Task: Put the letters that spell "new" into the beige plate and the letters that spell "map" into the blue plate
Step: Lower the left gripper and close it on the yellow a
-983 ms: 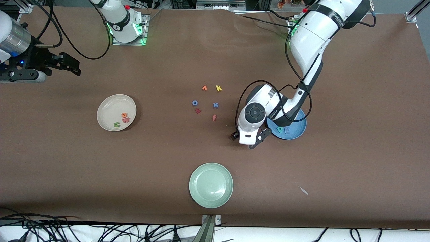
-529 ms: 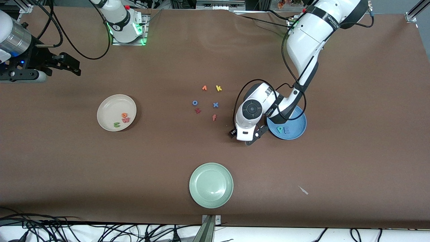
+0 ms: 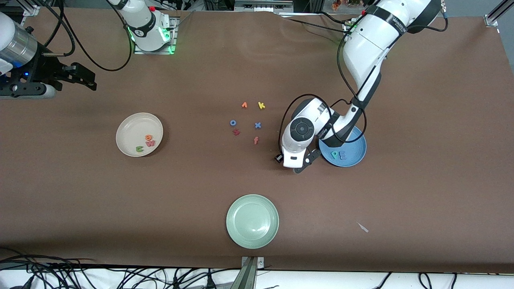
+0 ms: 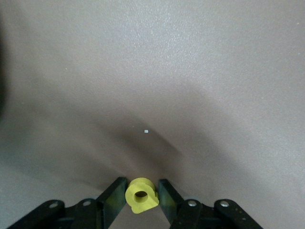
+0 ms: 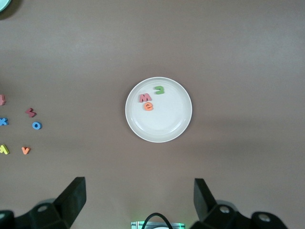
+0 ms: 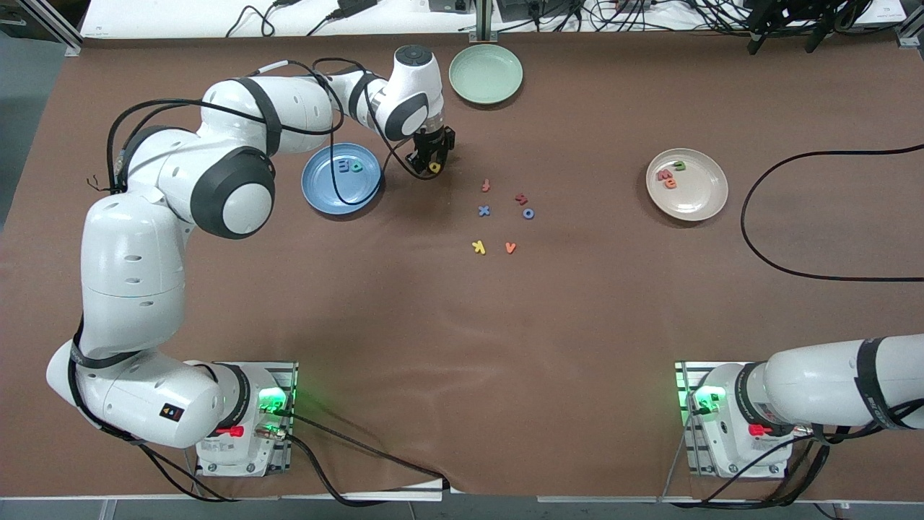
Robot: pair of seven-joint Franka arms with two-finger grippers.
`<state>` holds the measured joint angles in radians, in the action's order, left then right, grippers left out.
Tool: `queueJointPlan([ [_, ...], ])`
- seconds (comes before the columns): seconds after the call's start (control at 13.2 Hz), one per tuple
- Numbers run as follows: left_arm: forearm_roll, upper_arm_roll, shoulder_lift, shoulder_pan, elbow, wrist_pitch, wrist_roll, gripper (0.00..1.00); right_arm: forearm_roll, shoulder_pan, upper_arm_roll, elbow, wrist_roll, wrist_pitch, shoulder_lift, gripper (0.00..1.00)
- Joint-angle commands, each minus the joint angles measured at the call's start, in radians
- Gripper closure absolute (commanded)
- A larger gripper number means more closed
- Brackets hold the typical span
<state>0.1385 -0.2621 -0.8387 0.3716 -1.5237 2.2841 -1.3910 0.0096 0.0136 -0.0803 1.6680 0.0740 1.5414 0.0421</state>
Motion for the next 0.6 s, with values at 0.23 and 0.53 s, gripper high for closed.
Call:
queueJointPlan([
  [0.23,-0.004,0.004,0.036,0.0,-0.026,-0.017,0.01,0.85,-0.006,-0.008,-0.01,-0.005,0.009,-0.001,0.008,0.0],
  [0.53,0.0,0.012,0.131,-0.042,-0.021,-0.181,0.188,0.87,-0.006,-0.008,-0.01,-0.005,0.009,-0.001,0.008,0.0],
])
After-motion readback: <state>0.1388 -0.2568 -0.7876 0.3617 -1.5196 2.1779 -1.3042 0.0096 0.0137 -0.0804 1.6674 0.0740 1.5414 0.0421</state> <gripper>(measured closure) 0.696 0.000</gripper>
